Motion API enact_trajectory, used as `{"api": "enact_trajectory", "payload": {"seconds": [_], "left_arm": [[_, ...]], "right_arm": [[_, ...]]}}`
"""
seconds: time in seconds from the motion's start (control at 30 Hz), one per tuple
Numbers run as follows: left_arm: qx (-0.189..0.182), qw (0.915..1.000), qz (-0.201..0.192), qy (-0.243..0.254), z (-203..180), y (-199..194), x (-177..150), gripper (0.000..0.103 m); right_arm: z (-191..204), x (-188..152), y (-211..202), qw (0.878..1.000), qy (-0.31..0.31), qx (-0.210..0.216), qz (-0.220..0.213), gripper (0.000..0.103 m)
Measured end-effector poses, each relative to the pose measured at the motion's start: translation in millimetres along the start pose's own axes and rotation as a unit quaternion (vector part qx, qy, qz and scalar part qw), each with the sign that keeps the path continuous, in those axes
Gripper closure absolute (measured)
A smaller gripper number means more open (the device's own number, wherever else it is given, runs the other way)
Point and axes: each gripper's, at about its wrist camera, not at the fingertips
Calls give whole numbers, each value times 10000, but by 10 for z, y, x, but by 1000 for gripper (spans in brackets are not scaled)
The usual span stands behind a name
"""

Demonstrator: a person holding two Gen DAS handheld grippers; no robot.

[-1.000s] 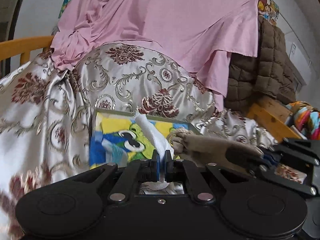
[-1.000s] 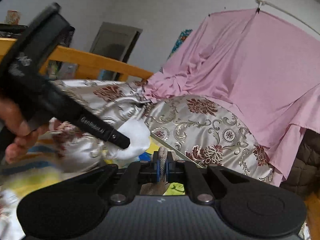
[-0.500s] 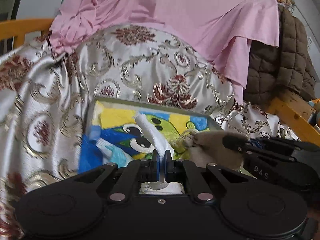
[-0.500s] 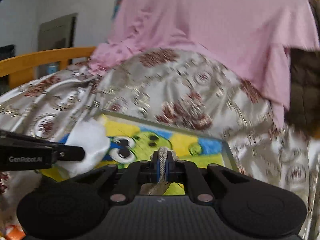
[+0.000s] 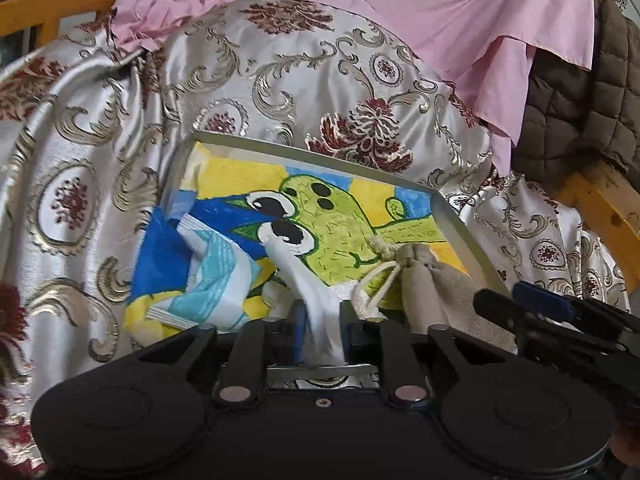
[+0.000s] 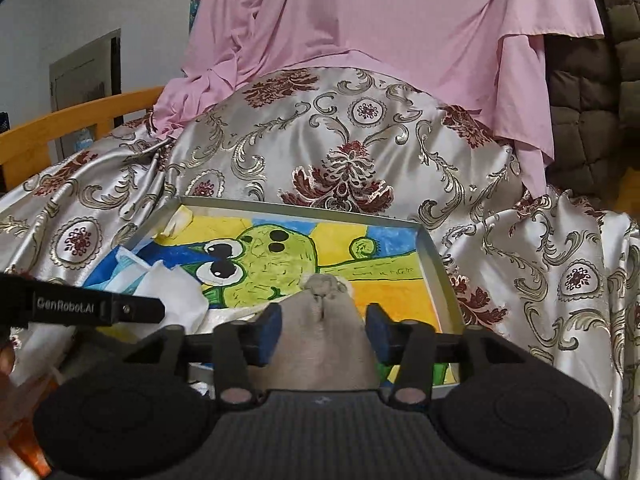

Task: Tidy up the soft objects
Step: 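Open both grippers to release the pouch and cloth into the tray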

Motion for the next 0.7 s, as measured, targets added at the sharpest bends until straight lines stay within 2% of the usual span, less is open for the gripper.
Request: {"api": "enact_trajectory", "payload": {"seconds": [0.17,0.37,0.43,0.53,0.7], "left_arm": [[42,9998,-157,76,-81,-222,43,62],[39,9986,-509,160,-187,-620,179,45],[15,9978,-641,189,-228,-773,235,39],[17,9957,-875,292,-306,-1023,317,27],[-5,9904,-1331,361,-429,-1483,437,15]], "right_arm": [[-8,78,-217,9999,0,2,-130,36],[-2,285,-587,9993,-62,9,-369,24],[4,382,-726,9989,-48,-16,-460,12],[13,535,-946,9979,-32,-23,-641,10],[27,732,-1309,9954,-59,-55,-954,3]]}}
Point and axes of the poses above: each gripper's, at about its wrist camera, not at the fingertips, and y roughly the way its jaws point, z to its left, x to its top, and after that the axes turned 10 degrees about -z, right-handed
